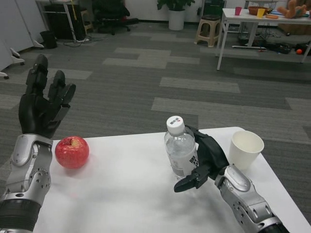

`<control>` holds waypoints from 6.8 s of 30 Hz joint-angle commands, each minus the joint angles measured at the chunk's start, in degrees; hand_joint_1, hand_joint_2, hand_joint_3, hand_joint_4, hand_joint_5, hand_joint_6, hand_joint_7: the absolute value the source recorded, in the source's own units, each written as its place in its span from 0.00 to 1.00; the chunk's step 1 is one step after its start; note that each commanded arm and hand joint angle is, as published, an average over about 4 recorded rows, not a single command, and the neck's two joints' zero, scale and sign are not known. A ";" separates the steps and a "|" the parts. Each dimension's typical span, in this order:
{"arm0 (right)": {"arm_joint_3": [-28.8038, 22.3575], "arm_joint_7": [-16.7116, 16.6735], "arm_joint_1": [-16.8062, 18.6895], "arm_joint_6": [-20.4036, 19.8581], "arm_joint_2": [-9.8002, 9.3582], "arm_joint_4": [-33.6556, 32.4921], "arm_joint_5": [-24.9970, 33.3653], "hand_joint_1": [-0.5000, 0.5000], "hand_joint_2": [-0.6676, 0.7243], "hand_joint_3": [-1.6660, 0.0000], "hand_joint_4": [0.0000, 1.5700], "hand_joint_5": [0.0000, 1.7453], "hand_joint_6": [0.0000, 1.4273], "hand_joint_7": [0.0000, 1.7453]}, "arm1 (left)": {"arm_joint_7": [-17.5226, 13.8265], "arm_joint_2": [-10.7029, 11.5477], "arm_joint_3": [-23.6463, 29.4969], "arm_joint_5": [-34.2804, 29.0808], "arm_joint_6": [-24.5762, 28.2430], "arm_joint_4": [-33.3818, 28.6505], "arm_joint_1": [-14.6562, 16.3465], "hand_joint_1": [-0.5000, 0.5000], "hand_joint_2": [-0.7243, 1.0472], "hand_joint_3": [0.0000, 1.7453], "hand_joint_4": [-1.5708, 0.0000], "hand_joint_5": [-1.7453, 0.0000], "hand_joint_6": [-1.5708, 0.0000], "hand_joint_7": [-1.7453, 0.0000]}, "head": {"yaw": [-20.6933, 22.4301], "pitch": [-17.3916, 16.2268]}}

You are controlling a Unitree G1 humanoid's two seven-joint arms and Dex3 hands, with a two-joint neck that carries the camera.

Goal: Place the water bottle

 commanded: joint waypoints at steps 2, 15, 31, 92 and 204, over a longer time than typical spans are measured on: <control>-1.08 0.05 1.42 -3.16 1.02 0.48 0.11 0.75 0.59 0.81 0.82 0.93 0.36 0.92 | -0.12 -0.16 0.18 0.11 -0.55 0.63 -0.62 0.00 1.00 0.05 1.00 1.00 1.00 1.00 | -0.35 -0.38; -0.58 1.61 1.92 -4.57 3.29 7.62 0.88 0.75 0.59 0.81 0.84 0.92 0.36 0.92 | -0.12 -0.07 0.00 0.18 -0.55 1.53 -1.35 0.00 1.00 0.05 1.00 1.00 1.00 1.00 | -0.88 -1.43; 0.19 1.61 1.92 -5.36 3.13 10.96 -0.17 0.79 0.59 0.81 0.84 0.94 0.36 0.92 | -0.12 0.02 -0.40 0.64 -0.51 3.68 -3.17 0.00 1.00 0.05 1.00 1.00 1.00 1.00 | -1.55 -2.72; -15.61 4.16 6.85 -6.22 3.75 -18.79 5.50 0.05 0.91 1.00 0.00 0.00 0.00 0.00 | -0.93 0.70 0.09 -1.10 -0.70 2.23 -1.32 0.00 1.00 0.04 1.00 1.00 1.00 1.00 | -1.97 0.27; -24.48 1.96 6.38 -2.13 5.57 -30.83 3.59 0.12 0.82 1.00 0.00 0.00 0.00 0.00 | -2.23 -2.09 -12.30 -1.91 -0.46 -5.79 3.66 0.00 1.00 0.04 1.00 1.00 1.00 1.00 | -3.85 0.98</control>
